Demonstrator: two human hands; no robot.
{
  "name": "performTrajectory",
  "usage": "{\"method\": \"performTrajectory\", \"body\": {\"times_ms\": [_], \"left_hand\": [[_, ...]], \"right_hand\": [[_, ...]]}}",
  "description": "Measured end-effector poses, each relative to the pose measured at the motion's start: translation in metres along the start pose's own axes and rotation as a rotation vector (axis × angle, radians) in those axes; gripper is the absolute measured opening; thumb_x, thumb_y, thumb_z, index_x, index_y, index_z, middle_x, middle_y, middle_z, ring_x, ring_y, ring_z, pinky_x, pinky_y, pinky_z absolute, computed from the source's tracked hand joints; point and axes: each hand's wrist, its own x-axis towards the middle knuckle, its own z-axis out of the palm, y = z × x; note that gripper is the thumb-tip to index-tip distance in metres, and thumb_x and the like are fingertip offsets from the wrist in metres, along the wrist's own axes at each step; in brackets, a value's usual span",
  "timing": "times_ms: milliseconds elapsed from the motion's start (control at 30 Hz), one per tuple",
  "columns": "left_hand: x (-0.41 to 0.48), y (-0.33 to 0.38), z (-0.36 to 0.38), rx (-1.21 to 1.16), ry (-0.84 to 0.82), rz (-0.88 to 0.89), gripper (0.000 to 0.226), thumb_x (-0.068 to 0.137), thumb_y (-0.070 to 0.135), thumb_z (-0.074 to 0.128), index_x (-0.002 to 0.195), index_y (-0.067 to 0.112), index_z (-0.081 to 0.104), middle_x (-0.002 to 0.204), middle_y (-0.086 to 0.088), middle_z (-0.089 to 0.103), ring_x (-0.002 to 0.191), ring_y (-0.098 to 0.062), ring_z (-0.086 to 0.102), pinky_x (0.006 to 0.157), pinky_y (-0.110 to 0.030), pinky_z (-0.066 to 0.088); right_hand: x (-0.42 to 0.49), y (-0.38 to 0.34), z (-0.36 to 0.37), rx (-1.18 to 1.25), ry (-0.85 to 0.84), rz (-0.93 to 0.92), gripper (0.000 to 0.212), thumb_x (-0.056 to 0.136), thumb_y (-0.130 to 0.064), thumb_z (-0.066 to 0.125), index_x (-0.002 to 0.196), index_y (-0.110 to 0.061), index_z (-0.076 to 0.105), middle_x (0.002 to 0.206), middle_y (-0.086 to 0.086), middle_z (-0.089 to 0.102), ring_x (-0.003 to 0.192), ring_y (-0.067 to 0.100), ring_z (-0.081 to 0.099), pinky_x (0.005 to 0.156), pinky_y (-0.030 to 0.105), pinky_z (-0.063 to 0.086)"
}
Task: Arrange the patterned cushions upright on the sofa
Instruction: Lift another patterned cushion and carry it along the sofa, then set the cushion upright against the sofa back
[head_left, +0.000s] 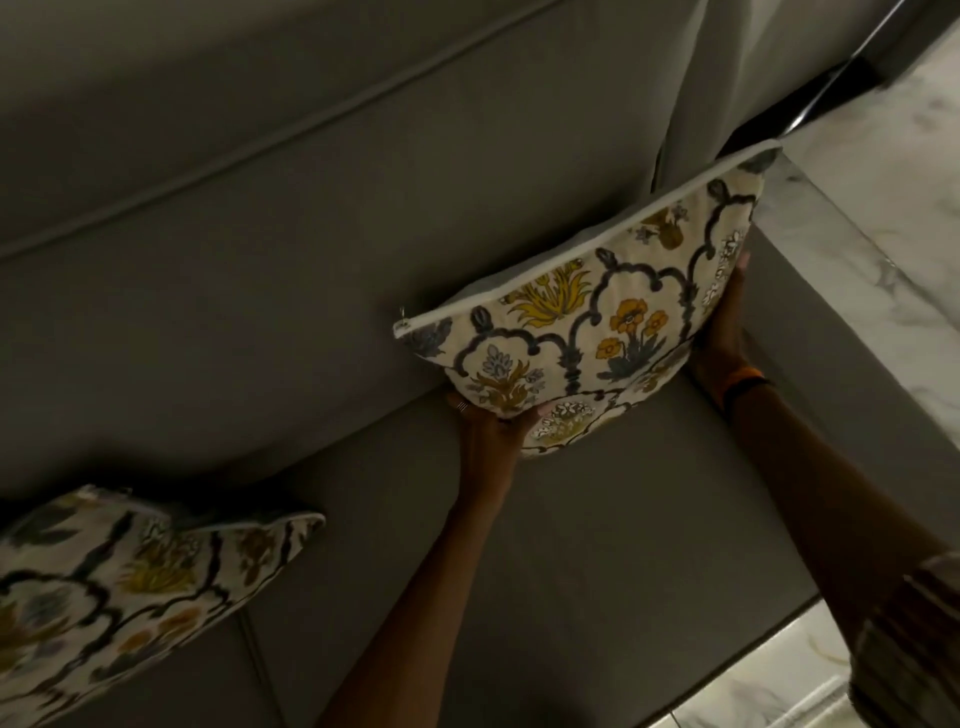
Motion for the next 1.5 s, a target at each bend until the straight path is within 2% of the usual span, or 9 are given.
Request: {"method": "performTrajectory", "body": {"times_ms": [133,267,467,567,900,1100,1200,1333,1500], "left_hand": [[-0.039,-0.006,-0.026,0.051,0.049,-0.001,0.109,0.071,0.021,0.09,0.154,0.007,0.02,0.152,0.001,0.031,0.135,-0.011,0.038,0.098,0.004,0.037],[-0.099,-0.049,-0.093,0.241,-0.017,-0.105,0.103,0.077,0.039,0.085,0.156,0.025,0.02,0.162,-0.003,0.025,0.144,-0.021,0.036,0.113,-0.036,0.046],[-0.207,-0.158,-0.244,0.666,-0.113,-0.137,0.086,0.086,0.062,0.058,0.154,0.016,0.032,0.162,-0.011,0.032,0.15,-0.029,0.033,0.119,-0.046,0.037],[-0.267,-0.212,-0.355,0.766,-0.065,-0.2,0.092,0.081,0.071,0.028,0.154,0.016,0.034,0.162,-0.011,0.034,0.151,-0.031,0.031,0.121,-0.049,0.033],[-0.422,-0.366,-0.745,0.852,0.274,-0.408,0.088,0.085,0.061,0.038,0.152,0.005,0.035,0.156,-0.023,0.04,0.145,-0.043,0.037,0.119,-0.058,0.031],[-0.434,-0.419,-0.878,0.331,0.607,-0.776,0.123,0.07,0.064,0.077,0.16,0.02,0.005,0.167,-0.015,0.016,0.152,-0.038,0.021,0.122,-0.061,0.024],[-0.433,-0.426,-0.915,-0.182,0.577,-0.937,0.12,0.07,0.045,0.089,0.159,0.018,0.012,0.16,-0.018,0.034,0.143,-0.039,0.041,0.114,-0.056,0.041],[-0.434,-0.415,-0.95,-0.212,0.583,-0.666,0.111,0.058,0.046,0.096,0.149,0.018,0.04,0.148,-0.011,0.055,0.13,-0.028,0.059,0.105,-0.052,0.053],[-0.427,-0.406,-0.99,-0.071,0.63,-0.257,0.077,0.053,0.032,0.099,0.118,0.052,0.063,0.112,0.031,0.07,0.096,0.021,0.064,0.079,-0.017,0.058]], "right_hand": [[-0.072,0.046,0.008,-0.16,0.273,0.016,0.061,0.1,-0.064,0.032,0.144,-0.025,0.048,0.138,-0.005,0.051,0.128,0.014,0.05,0.116,0.042,0.037],[-0.181,0.113,0.049,-0.429,0.282,0.047,0.071,0.095,-0.069,0.032,0.141,-0.017,0.046,0.146,0.01,0.046,0.134,0.03,0.044,0.115,0.05,0.035],[-0.367,0.217,0.17,-0.783,-0.159,-0.016,0.049,0.095,-0.037,0.061,0.137,-0.013,0.053,0.138,0.015,0.049,0.129,0.034,0.048,0.107,0.049,0.042],[-0.475,0.255,0.257,-0.893,-0.399,-0.057,0.064,0.09,-0.053,0.049,0.139,-0.013,0.054,0.139,0.012,0.05,0.127,0.031,0.051,0.104,0.043,0.046],[-0.725,0.356,0.506,-0.806,-0.782,0.169,0.067,0.091,-0.044,0.07,0.147,-0.017,0.046,0.147,0.009,0.048,0.13,0.028,0.054,0.1,0.041,0.051],[-0.793,0.377,0.619,-0.635,-0.941,0.422,0.103,0.089,-0.04,0.075,0.163,-0.022,0.005,0.17,0.003,0.018,0.155,0.028,0.023,0.12,0.047,0.029],[-0.813,0.367,0.639,-0.553,-0.93,0.464,0.092,0.087,-0.019,0.079,0.156,-0.031,0.019,0.163,-0.003,0.031,0.153,0.024,0.027,0.119,0.04,0.035],[-0.828,0.344,0.65,-0.46,-0.905,0.257,0.075,0.081,0.006,0.079,0.125,-0.043,0.046,0.118,-0.026,0.057,0.121,0.005,0.063,0.077,0.006,0.054],[-0.822,0.317,0.685,-0.455,-0.794,-0.005,0.08,0.067,0.007,0.089,0.133,-0.022,0.054,0.127,-0.007,0.066,0.112,-0.011,0.064,0.092,0.016,0.057]]}}
